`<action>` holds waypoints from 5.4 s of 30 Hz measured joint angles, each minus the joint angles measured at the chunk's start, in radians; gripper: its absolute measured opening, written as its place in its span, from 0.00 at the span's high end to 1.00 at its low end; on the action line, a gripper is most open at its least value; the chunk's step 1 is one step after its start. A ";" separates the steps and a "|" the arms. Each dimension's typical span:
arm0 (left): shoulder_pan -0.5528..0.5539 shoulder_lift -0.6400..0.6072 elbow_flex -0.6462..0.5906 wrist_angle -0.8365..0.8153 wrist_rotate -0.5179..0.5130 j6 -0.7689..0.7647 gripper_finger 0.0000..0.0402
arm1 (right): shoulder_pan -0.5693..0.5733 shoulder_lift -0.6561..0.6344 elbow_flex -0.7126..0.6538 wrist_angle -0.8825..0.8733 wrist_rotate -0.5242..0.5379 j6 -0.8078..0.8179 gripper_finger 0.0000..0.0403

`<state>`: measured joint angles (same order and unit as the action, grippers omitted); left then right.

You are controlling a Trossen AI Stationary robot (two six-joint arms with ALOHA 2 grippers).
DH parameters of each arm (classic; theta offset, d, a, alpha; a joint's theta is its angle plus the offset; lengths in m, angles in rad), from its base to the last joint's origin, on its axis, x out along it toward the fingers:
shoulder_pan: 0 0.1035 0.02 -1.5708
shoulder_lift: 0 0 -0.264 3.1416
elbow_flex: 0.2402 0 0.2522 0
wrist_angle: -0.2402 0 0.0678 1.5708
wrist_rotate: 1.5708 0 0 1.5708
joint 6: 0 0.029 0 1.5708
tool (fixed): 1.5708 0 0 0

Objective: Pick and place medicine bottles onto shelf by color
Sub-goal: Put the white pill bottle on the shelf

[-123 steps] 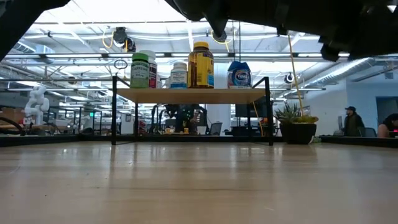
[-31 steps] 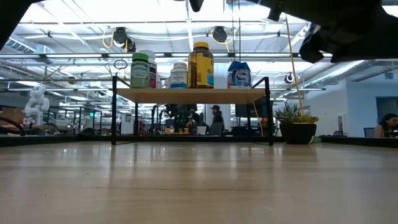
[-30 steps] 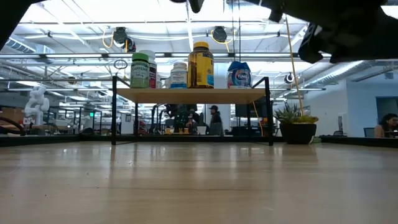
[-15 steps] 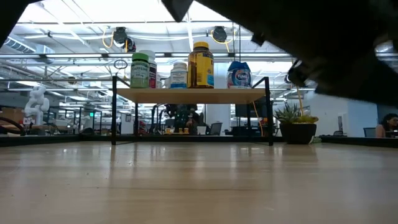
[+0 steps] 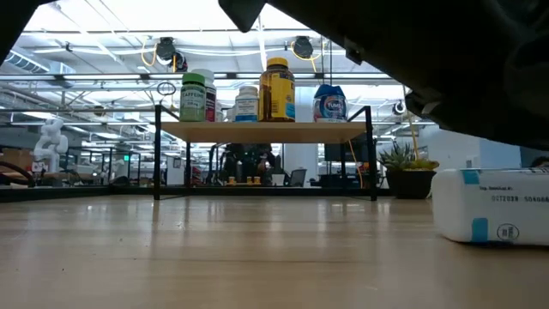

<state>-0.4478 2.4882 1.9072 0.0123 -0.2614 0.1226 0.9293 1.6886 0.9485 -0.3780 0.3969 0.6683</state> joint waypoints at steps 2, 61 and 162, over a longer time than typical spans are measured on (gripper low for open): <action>0.002 0.000 0.000 -0.020 0.003 -0.006 0.19 | -0.001 0.000 0.000 0.002 0.002 0.011 0.22; 0.014 -0.101 0.001 -0.406 -0.062 -0.443 0.49 | 0.122 -0.136 0.000 0.143 0.417 0.095 0.22; 0.080 -0.763 -1.027 0.359 -0.399 -0.462 0.06 | -0.610 -0.650 0.000 0.180 0.229 -0.708 0.57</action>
<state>-0.3681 1.7248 0.8797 0.3715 -0.6601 -0.3397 0.3188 1.0388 0.9489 -0.1976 0.6261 -0.0393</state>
